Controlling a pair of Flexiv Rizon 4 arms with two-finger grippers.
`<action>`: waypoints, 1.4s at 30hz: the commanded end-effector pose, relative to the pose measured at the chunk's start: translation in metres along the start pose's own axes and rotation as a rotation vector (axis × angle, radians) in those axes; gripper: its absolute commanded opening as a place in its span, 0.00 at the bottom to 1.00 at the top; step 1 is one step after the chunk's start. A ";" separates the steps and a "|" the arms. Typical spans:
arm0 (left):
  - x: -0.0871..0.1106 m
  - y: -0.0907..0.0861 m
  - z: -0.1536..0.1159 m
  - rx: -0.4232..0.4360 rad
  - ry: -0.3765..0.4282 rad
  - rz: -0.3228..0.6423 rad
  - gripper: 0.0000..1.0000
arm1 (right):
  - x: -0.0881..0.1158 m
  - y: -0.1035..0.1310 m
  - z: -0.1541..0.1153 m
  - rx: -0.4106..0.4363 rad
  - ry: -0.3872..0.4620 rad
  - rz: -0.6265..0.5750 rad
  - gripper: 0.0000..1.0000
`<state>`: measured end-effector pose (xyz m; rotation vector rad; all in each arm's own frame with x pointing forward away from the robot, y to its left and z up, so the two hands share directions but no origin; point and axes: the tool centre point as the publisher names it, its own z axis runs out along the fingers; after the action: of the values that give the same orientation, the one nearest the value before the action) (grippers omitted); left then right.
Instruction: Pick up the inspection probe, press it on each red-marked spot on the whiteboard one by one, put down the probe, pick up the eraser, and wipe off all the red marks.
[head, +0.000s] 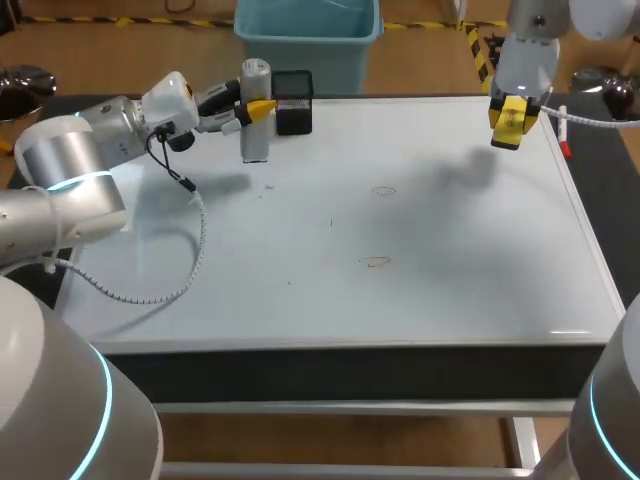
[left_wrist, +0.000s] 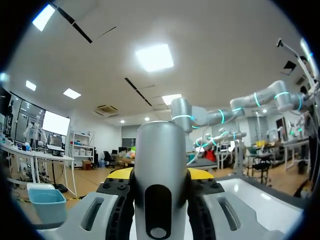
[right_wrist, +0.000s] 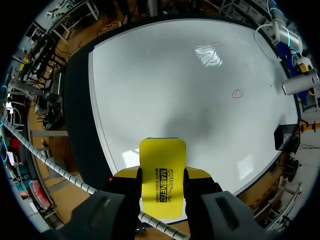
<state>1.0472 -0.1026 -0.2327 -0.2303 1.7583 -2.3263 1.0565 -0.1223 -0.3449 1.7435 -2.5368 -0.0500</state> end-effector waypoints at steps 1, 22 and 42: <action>0.003 -0.004 0.000 -0.005 -0.010 0.001 0.00 | 0.001 0.000 -0.001 0.001 0.002 -0.002 0.00; 0.003 -0.004 0.000 -0.005 -0.010 0.001 0.00 | -0.074 0.136 -0.003 0.011 -0.069 -0.271 0.00; 0.003 -0.004 0.000 -0.005 -0.010 0.001 0.00 | -0.156 0.189 0.032 -0.030 -0.047 -0.442 0.00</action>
<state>1.0447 -0.1020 -0.2306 -0.2400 1.7602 -2.3187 0.9250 0.0830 -0.3622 2.2849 -2.1362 -0.1627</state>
